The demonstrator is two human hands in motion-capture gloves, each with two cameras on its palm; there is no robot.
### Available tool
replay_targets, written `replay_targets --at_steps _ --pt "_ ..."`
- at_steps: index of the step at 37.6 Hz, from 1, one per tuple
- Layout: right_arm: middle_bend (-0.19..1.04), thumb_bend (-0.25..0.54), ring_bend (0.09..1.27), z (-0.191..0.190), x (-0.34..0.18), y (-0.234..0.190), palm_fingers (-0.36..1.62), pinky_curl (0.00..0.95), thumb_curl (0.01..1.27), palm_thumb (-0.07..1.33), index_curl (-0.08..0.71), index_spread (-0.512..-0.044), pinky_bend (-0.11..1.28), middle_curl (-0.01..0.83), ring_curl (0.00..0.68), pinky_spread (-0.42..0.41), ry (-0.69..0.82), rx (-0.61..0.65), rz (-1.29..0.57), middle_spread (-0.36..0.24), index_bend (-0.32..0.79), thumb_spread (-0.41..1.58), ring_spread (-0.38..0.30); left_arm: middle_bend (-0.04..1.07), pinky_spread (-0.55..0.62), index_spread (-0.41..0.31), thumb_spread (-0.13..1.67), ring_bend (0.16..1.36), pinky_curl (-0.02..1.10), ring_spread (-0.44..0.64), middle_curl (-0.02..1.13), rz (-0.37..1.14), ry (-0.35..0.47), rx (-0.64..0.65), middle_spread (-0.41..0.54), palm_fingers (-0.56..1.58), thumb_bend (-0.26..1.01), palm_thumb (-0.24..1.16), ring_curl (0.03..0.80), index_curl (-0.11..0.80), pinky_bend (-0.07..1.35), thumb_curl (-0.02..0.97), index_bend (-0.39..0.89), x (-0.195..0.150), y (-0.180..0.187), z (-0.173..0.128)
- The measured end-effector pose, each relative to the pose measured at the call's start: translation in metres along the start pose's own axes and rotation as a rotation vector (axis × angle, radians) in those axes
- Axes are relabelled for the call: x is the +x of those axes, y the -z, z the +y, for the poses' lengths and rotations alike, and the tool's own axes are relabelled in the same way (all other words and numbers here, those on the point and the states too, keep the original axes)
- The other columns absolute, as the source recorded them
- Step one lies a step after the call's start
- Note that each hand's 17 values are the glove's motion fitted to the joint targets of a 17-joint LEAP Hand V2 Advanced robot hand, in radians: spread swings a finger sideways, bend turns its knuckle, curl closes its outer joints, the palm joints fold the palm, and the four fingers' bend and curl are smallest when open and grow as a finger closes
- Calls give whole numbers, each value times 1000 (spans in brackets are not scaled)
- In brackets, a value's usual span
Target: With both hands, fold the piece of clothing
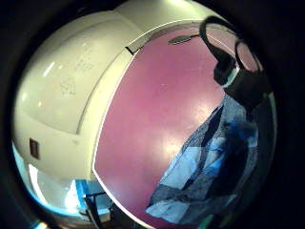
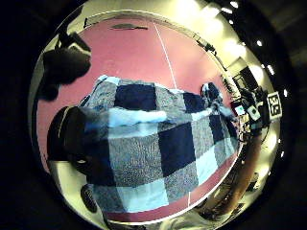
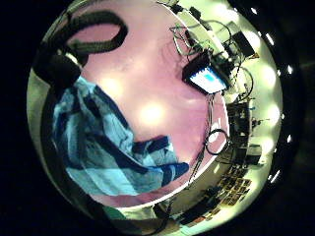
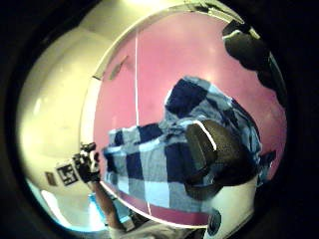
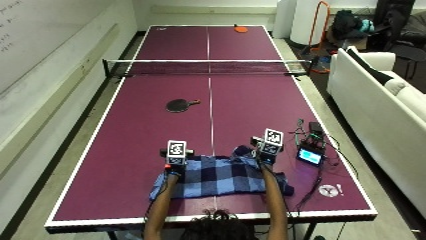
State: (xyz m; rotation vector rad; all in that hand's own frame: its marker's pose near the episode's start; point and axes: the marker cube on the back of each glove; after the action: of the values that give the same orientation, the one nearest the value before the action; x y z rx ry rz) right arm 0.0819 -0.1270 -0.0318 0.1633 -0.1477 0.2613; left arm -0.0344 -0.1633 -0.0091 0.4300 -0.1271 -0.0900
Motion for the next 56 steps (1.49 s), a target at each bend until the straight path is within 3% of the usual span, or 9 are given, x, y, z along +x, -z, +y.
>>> replay_targets --at_steps 16,20,25,33,36,38,39,44,56 --pt "152 -24 444 118 86 -58 462 402 259 752 246 -326 533 393 383 77 -157 -424 111 -146 81 1192 -109 140 53 -240 1230 516 403 -224 421 -36 -228 -483 -238 736 -83 510 386 442 179 218 194 4 -22 110" --pt "178 -30 417 121 96 -72 378 386 250 711 229 -318 532 384 361 142 -165 -353 79 -116 87 1216 -61 122 135 -230 1240 507 391 -177 399 108 -232 -557 -204 693 -69 385 383 449 175 191 197 13 -30 122" --pt "414 -9 300 86 114 -70 379 315 225 663 255 -322 274 436 315 180 -152 71 119 -153 170 1312 -60 113 260 -198 1326 482 401 -68 373 147 -210 -538 -157 542 -42 259 380 437 230 156 162 27 -32 121" --pt "549 81 711 73 137 -66 970 158 280 886 288 -343 34 466 390 85 -244 30 18 -244 161 1278 -245 135 344 -181 1399 498 382 8 336 120 -226 -549 -133 545 -15 197 361 424 235 145 163 56 -31 117" --pt "451 89 765 41 132 -92 1204 267 303 939 255 -341 409 447 426 -83 -263 -40 -275 -245 31 1228 -251 140 357 -178 1419 509 379 17 330 127 -222 -514 -125 543 -10 186 361 422 230 145 165 61 -32 112" --pt "498 85 789 43 114 -73 1096 232 308 952 269 -341 277 467 446 -51 -258 -89 -476 -251 97 1214 -258 142 364 -177 1429 512 378 22 326 123 -214 -485 -122 543 -9 179 361 421 230 145 166 61 -32 108" --pt "431 82 791 49 102 -53 1226 326 320 964 247 -337 500 447 453 -170 -251 -111 -562 -247 21 1184 -256 142 367 -174 1436 513 378 24 325 115 -205 -482 -121 543 -7 178 361 420 229 145 166 60 -32 107" --pt "436 53 823 59 29 25 1194 363 350 983 211 -340 587 457 471 -263 -87 -84 -842 -249 6 1098 -256 146 377 -174 1449 521 375 32 319 136 -159 -474 -117 546 -8 165 361 417 227 147 168 47 -24 102" --pt "410 -9 836 79 -161 40 1157 388 416 1011 187 -354 583 458 474 -326 246 -213 -568 -241 70 967 -254 158 368 -171 1434 539 354 -3 321 305 26 -271 -120 602 14 243 360 418 182 180 175 -26 -18 74"
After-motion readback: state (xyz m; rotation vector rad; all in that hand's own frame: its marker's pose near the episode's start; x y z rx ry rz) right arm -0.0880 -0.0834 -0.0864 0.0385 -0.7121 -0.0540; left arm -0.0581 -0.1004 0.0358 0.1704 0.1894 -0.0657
